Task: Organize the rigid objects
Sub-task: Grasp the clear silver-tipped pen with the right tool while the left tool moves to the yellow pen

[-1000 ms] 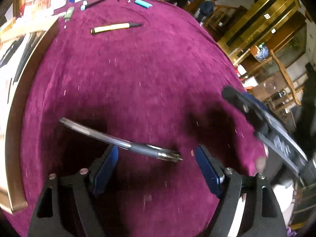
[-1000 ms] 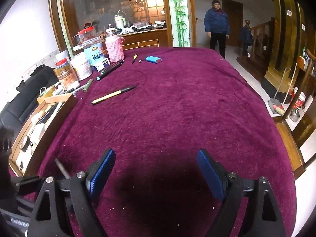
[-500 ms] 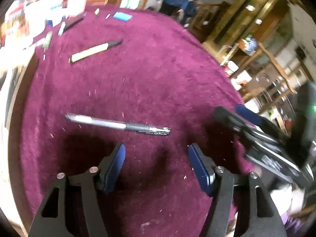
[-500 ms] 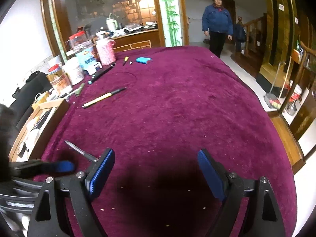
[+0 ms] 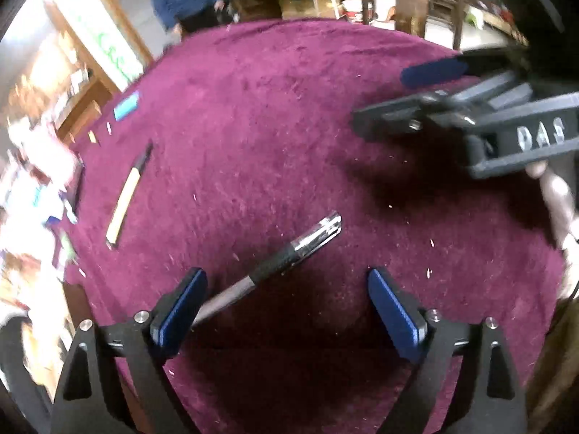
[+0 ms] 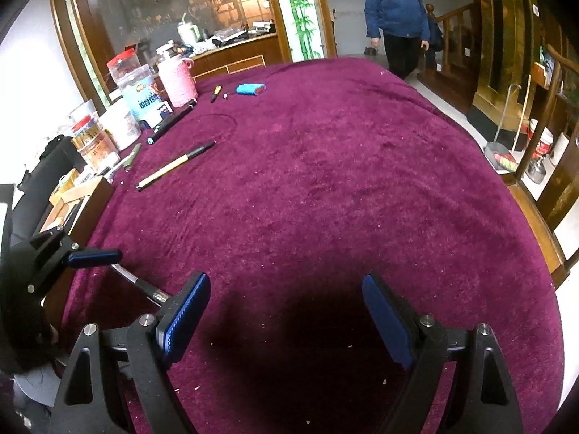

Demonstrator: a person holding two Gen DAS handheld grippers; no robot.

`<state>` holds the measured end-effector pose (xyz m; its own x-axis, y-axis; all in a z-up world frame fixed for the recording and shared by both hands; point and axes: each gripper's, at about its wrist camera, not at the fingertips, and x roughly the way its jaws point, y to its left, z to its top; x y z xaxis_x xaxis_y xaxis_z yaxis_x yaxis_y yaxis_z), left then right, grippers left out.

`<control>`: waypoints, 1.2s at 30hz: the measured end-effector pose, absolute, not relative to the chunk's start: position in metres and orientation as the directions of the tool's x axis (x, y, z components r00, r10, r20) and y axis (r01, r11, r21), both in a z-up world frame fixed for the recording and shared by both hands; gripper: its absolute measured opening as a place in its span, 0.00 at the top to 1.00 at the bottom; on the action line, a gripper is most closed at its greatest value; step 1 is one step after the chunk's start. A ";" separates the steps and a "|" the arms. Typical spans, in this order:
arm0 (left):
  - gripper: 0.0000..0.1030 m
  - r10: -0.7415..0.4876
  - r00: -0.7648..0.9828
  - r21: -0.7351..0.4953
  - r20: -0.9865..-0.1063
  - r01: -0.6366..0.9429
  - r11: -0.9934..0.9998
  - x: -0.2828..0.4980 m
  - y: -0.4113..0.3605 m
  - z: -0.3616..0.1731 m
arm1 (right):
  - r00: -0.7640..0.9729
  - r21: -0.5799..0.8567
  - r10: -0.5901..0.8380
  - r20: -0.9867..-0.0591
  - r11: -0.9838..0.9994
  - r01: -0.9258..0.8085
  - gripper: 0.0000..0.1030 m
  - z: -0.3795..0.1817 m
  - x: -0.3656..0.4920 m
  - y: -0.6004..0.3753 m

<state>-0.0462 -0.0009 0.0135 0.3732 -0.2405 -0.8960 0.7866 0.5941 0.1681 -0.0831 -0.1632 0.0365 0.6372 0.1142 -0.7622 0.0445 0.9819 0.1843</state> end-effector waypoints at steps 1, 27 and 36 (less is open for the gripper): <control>0.22 -0.253 0.329 0.112 -0.910 0.782 0.613 -0.041 0.002 0.013 | 0.639 0.182 0.110 -0.761 0.982 0.048 0.14 0.037 -0.083 -0.163; 0.44 -0.519 0.312 -0.393 -0.796 0.386 0.835 -0.065 0.117 0.038 | 0.456 0.408 0.474 -0.753 0.881 -0.241 0.14 0.028 -0.036 -0.090; 0.35 -0.409 0.450 -0.244 -0.794 0.381 0.892 -0.027 0.155 0.090 | 0.489 -0.052 0.214 -0.846 0.878 -0.475 0.20 0.018 -0.044 -0.001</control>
